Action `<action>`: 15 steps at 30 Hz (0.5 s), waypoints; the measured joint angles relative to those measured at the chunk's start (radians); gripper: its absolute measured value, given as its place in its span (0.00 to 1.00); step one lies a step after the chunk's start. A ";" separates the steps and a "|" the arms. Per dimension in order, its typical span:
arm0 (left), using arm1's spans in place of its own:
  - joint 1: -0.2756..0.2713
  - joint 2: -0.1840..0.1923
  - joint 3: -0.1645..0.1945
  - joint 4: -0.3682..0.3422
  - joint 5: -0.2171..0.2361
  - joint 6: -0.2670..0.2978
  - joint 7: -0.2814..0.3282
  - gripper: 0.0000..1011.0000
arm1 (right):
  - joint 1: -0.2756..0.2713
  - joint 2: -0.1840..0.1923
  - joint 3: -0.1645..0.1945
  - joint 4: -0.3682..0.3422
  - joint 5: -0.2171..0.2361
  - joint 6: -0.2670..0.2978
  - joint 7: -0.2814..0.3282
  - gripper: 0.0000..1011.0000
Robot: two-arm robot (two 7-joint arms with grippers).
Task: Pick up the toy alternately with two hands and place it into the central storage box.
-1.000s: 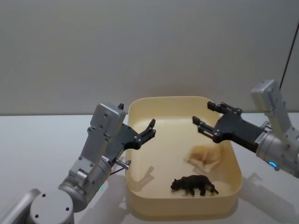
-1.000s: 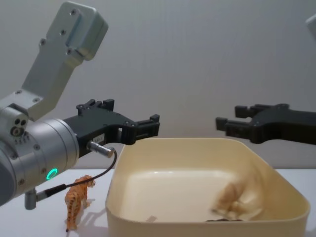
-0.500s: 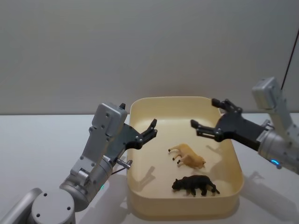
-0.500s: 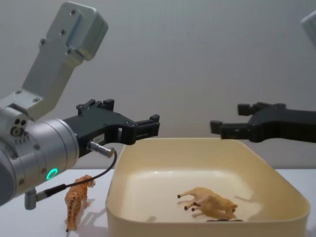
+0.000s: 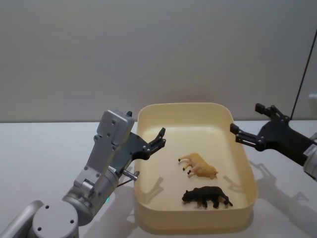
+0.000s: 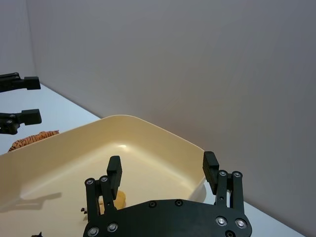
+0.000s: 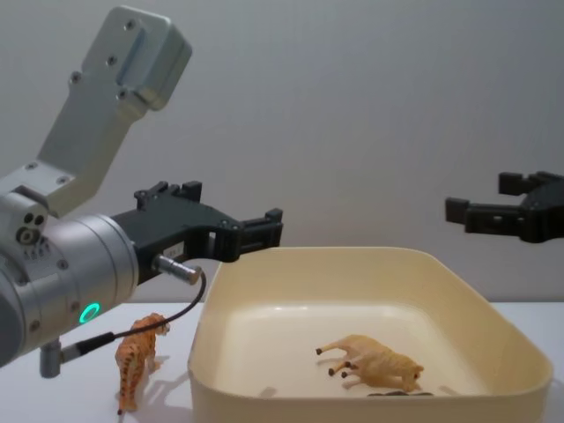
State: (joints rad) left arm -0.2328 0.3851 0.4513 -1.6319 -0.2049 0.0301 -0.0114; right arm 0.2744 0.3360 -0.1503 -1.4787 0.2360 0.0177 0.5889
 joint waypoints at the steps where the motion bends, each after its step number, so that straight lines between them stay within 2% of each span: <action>1: 0.001 0.001 -0.001 -0.002 -0.002 0.004 0.001 0.99 | -0.007 0.005 0.004 -0.008 0.007 0.000 -0.004 0.99; 8: 0.021 0.015 -0.010 -0.033 -0.029 0.060 0.040 0.99 | -0.030 0.021 0.017 -0.032 0.028 0.001 -0.017 0.99; 15: 0.057 0.041 -0.030 -0.083 -0.090 0.152 0.115 0.99 | -0.045 0.032 0.025 -0.047 0.041 0.001 -0.026 0.99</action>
State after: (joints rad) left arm -0.1761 0.4260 0.4218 -1.7148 -0.2945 0.1822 0.1040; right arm 0.2295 0.3681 -0.1257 -1.5257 0.2770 0.0191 0.5633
